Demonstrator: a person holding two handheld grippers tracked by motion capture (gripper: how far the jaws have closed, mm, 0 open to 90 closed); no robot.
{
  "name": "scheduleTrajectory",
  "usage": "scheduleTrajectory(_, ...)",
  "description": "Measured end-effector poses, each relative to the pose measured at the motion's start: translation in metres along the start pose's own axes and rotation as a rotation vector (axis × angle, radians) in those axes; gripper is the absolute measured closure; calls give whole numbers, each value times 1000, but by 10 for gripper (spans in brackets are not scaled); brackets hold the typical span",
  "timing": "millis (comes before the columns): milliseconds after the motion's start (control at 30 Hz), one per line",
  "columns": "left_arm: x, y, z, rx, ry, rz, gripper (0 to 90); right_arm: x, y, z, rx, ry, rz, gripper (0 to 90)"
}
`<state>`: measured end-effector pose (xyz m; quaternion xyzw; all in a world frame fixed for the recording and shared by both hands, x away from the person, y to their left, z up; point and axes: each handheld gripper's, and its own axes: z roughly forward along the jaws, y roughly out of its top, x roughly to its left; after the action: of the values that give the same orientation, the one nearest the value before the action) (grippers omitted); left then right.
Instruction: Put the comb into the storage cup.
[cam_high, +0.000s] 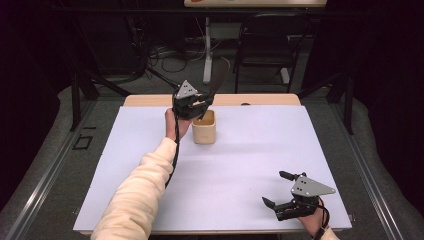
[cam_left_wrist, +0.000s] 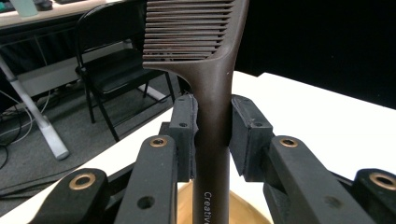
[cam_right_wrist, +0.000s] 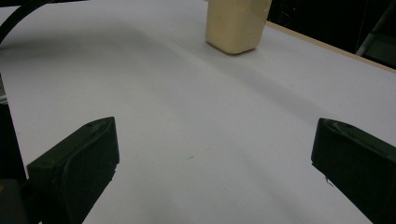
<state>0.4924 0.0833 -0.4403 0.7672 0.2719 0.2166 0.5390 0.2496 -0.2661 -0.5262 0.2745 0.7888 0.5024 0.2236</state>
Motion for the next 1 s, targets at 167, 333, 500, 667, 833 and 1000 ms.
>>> scheduleTrajectory(167,1,-3,1,12,1,-2,722,0,0,0,-1,0,-1,4)
scheduleTrajectory(333,3,-6,2,20,0,-8,722,0,0,0,0,-1,-2,4)
scheduleTrajectory(500,4,-8,2,29,2,-7,722,0,0,0,0,-1,-2,4)
scheduleTrajectory(667,5,-9,2,40,1,-8,721,0,0,0,0,-1,-1,4)
scheduleTrajectory(833,5,-10,3,49,-2,-2,721,0,0,0,0,-1,0,3)
scheduleTrajectory(1000,6,-12,4,59,-3,-1,722,0,0,0,2,-1,-2,4)
